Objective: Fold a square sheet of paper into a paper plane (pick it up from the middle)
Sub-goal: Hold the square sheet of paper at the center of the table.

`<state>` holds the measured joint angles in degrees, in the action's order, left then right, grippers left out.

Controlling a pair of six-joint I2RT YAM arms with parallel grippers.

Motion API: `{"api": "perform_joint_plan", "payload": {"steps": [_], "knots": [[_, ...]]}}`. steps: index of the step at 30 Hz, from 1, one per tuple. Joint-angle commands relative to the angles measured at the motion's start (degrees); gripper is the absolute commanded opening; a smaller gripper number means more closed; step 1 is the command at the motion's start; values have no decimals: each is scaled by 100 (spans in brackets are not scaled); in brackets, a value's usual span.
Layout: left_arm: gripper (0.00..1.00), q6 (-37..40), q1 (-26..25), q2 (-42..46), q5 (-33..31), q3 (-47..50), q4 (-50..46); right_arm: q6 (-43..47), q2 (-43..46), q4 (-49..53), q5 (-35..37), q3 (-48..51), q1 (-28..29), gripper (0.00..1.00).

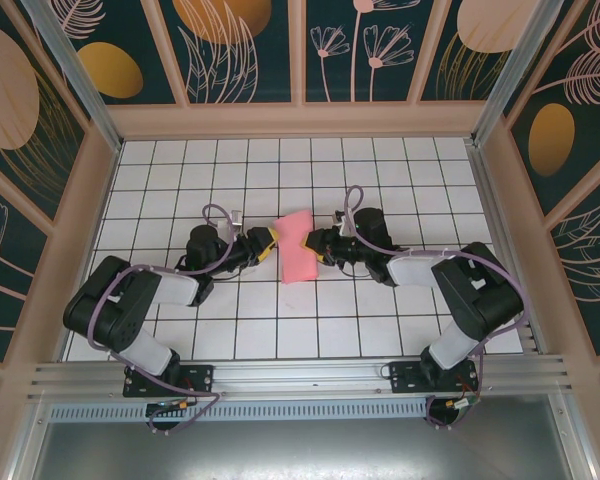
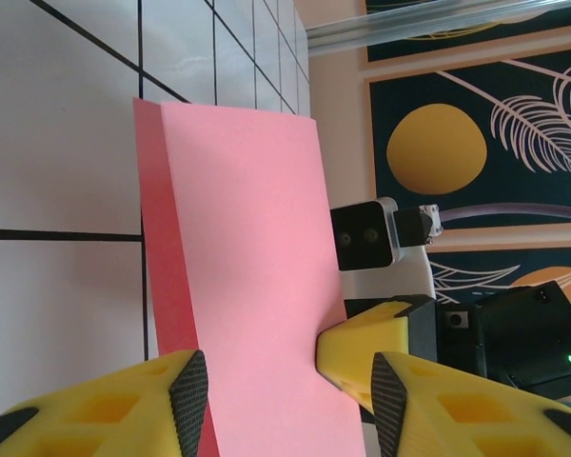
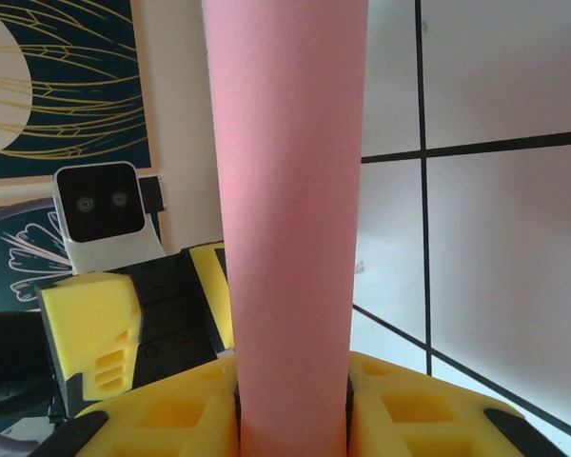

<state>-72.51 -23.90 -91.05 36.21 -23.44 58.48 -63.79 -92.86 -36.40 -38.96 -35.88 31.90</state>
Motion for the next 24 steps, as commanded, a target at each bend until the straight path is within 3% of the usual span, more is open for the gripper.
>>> {"api": "perform_joint_plan", "payload": {"steps": [1, 6, 13, 20, 24], "knots": [[51, -83, -36, -168, 117, -74, 410, -160, -74, -444, -173, 37, -25, 30], [50, -117, -39, -312, 116, -107, 465, -230, -163, -532, -260, 11, -22, 30], [36, -129, -43, -376, 141, -188, 558, -300, -277, -606, -333, 19, -25, 30], [31, -244, -42, -542, 159, -165, 836, -345, -326, -675, -400, 19, -25, 30], [23, -186, -45, -583, 127, -174, 862, -321, -380, -617, -407, 37, -21, 30]]}}
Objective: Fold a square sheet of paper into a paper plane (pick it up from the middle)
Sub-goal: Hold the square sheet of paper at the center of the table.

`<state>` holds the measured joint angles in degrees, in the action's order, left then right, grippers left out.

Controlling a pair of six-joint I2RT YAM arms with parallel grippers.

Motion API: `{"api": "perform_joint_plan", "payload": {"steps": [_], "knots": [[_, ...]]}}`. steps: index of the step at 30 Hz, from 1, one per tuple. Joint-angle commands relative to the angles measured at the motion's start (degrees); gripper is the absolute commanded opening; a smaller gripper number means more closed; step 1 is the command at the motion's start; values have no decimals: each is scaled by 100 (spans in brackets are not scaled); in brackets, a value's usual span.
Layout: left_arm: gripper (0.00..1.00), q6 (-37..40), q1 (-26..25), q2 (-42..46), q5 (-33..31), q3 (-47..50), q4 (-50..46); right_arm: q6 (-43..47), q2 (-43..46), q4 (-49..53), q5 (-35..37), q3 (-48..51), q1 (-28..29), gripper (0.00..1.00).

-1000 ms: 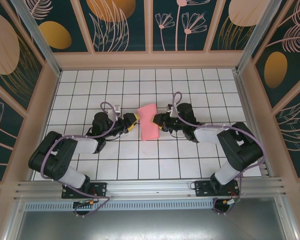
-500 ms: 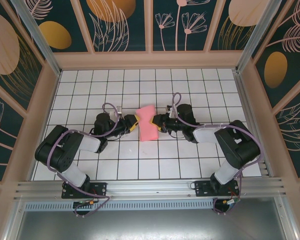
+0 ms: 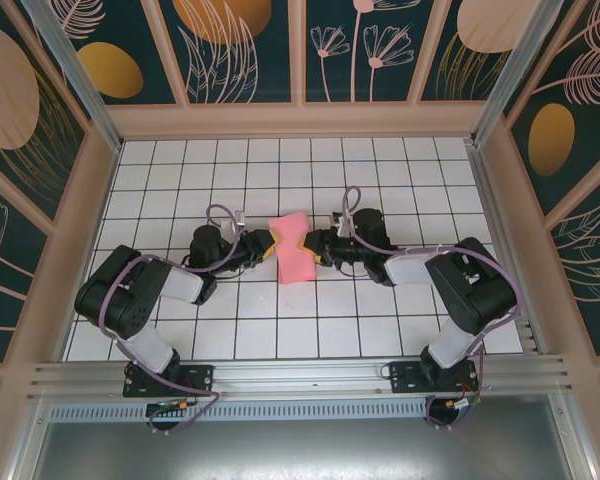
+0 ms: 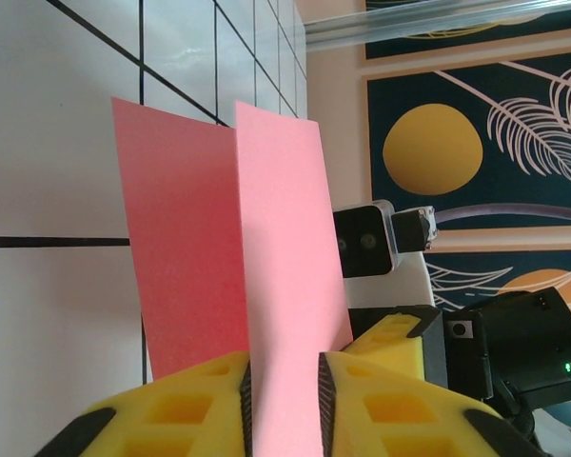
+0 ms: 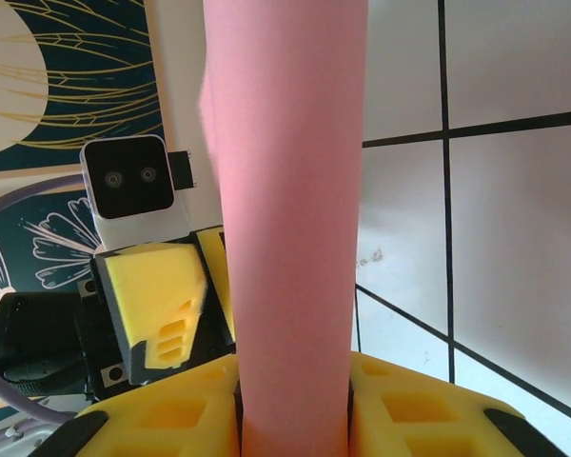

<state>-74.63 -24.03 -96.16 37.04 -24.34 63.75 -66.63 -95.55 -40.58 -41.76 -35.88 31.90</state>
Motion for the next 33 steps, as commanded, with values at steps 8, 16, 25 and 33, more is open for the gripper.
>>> {"api": "perform_joint_plan", "payload": {"steps": [8, 16, 25, 33], "knots": [[0, 912, -31, -121, -219, -478, -1173, 764, -20, 1636, 518, -332, -26, 45], [0, 1223, -111, -328, -120, -779, -1629, 1483, 300, 3433, 1374, -636, -26, 71], [0, 893, -606, -544, -455, -861, -1251, 2529, 851, 4151, 1668, -709, -338, 78], [0, 986, -1054, -569, -1252, -952, -1681, 3376, 496, 4489, 1166, -994, -482, 74]]}}
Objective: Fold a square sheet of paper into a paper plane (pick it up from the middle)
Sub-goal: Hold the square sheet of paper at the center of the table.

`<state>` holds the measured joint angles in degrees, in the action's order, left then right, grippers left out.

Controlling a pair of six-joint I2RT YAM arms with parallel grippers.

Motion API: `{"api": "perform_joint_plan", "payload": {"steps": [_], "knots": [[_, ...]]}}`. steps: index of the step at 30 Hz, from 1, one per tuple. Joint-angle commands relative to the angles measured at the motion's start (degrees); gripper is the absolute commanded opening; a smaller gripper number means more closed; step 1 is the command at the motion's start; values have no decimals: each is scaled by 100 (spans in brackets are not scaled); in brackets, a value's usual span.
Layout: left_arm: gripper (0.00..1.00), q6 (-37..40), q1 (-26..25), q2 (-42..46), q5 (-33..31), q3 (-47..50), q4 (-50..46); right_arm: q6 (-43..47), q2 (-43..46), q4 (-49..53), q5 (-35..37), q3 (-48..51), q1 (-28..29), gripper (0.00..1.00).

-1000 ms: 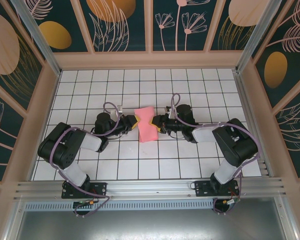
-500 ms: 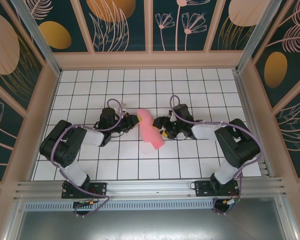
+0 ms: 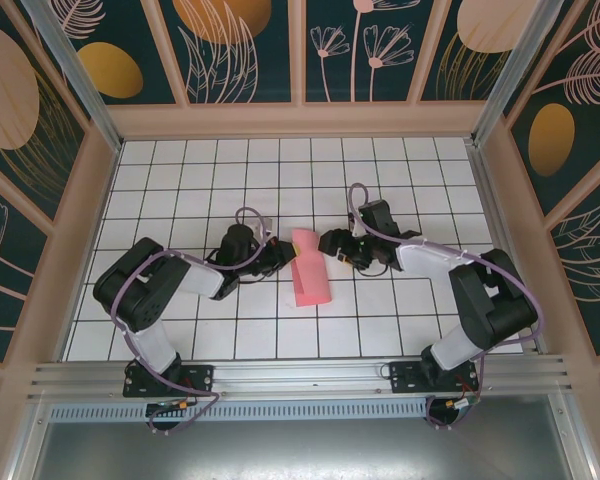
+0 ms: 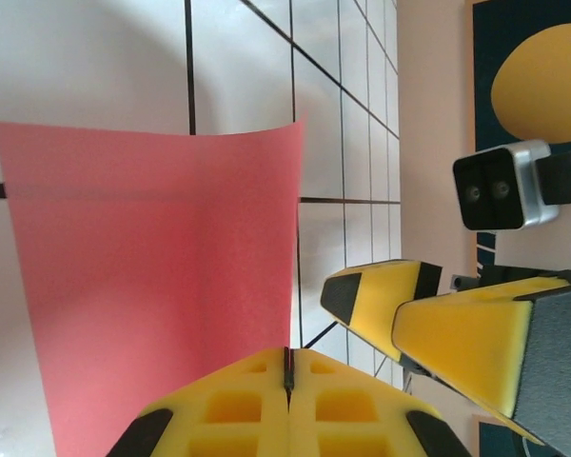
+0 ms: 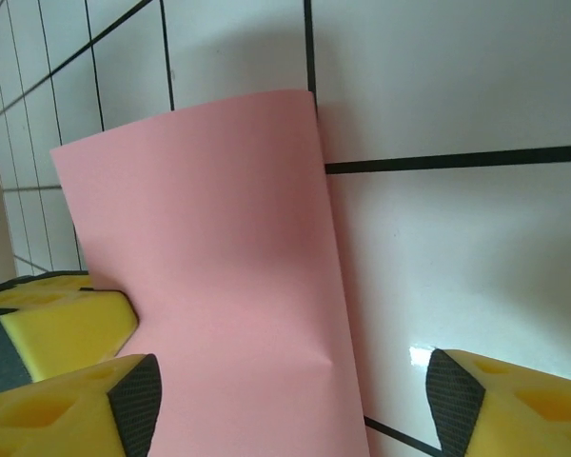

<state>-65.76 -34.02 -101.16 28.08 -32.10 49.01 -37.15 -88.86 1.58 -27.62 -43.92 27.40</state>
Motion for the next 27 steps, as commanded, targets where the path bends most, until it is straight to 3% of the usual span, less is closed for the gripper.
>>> {"api": "perform_joint_plan", "payload": {"steps": [1, 8, 16, 19, 23, 27], "knots": [[0, 158, -73, -100, -411, -221, -384, 419, -238, 251, -298, -196, -32, 72], [0, 357, -80, -289, -499, -324, -739, 467, -597, 218, -458, -239, 26, 60], [0, 641, -81, -216, -538, -537, -1131, 492, -682, 300, -394, -264, 89, 56], [0, 404, -84, -106, -169, -486, -660, 145, -291, -36, -464, -49, 11, 56], [0, -396, -90, -41, 373, -328, 606, -467, 470, -550, -355, 484, -225, 66], [0, -615, -163, -102, 487, -438, 894, -892, 872, -606, -201, 841, -497, 69]]}}
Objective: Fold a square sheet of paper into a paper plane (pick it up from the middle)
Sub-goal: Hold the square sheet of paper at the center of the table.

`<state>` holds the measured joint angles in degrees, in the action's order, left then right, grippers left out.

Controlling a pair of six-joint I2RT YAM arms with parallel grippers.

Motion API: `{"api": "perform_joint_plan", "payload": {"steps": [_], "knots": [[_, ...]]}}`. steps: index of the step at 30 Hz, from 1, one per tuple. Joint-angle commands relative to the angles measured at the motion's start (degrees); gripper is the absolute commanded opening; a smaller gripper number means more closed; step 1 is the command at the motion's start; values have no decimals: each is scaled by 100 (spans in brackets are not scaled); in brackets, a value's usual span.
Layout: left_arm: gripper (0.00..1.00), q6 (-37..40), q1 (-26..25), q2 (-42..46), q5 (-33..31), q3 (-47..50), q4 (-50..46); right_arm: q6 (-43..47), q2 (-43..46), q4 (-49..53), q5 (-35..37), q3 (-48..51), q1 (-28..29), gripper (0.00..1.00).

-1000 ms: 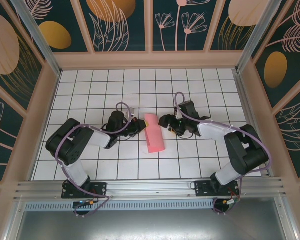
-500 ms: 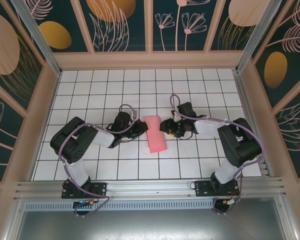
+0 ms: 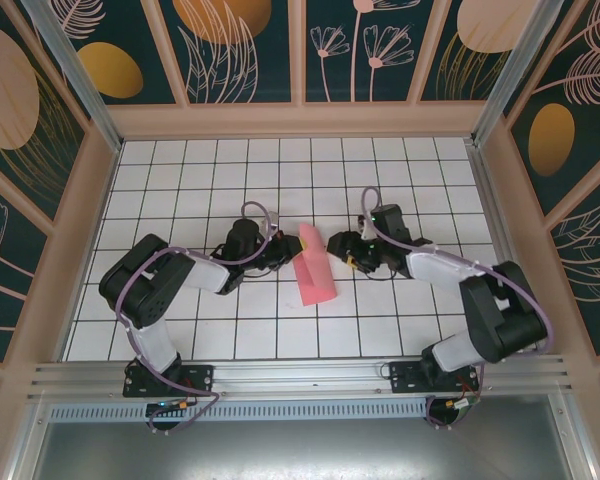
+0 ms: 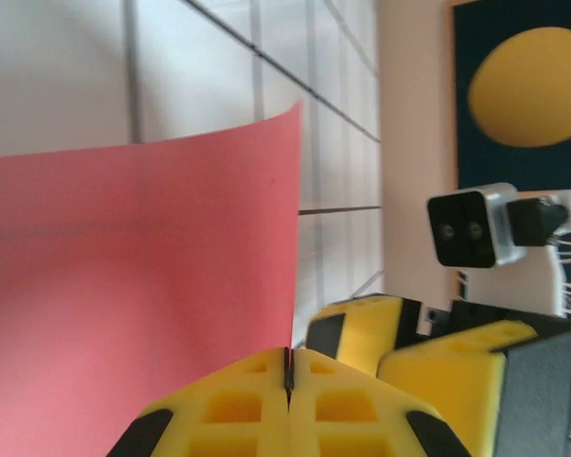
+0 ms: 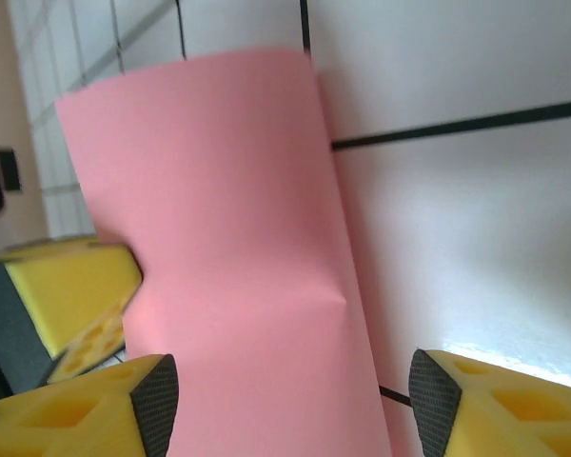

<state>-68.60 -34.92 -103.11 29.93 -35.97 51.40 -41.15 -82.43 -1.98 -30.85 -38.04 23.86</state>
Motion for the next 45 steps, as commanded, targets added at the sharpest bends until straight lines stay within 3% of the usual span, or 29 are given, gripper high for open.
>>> {"api": "perform_joint_plan", "payload": {"steps": [1, 9, 14, 20, 26, 36, 41, 45], "knots": [[0, -347, -102, 37, 348, -103, 689, -571, 298, -254, 177, 325, -202, 69], [0, -642, -268, -586, 457, -555, 1163, -845, 413, -342, 200, 649, -495, 69], [0, -60, -286, -569, 135, -708, -24, -567, 347, -356, -105, 611, -503, 69], [0, 677, -285, -318, -622, -710, -1628, 561, 8, 178, -511, 198, -419, 67], [0, 807, -284, -114, -969, -615, -2044, 1080, -543, 535, -220, -306, 49, 67], [0, 870, -288, -60, -1105, -660, -2401, 1161, -1332, 501, -230, -688, 303, 56], [6, 964, -281, 1, -1165, -708, -2592, 1164, -1585, 653, -43, -786, 352, 48], [20, 1057, -283, 129, -1283, -771, -2873, 1127, -1741, 754, 187, -786, 402, 44]]}}
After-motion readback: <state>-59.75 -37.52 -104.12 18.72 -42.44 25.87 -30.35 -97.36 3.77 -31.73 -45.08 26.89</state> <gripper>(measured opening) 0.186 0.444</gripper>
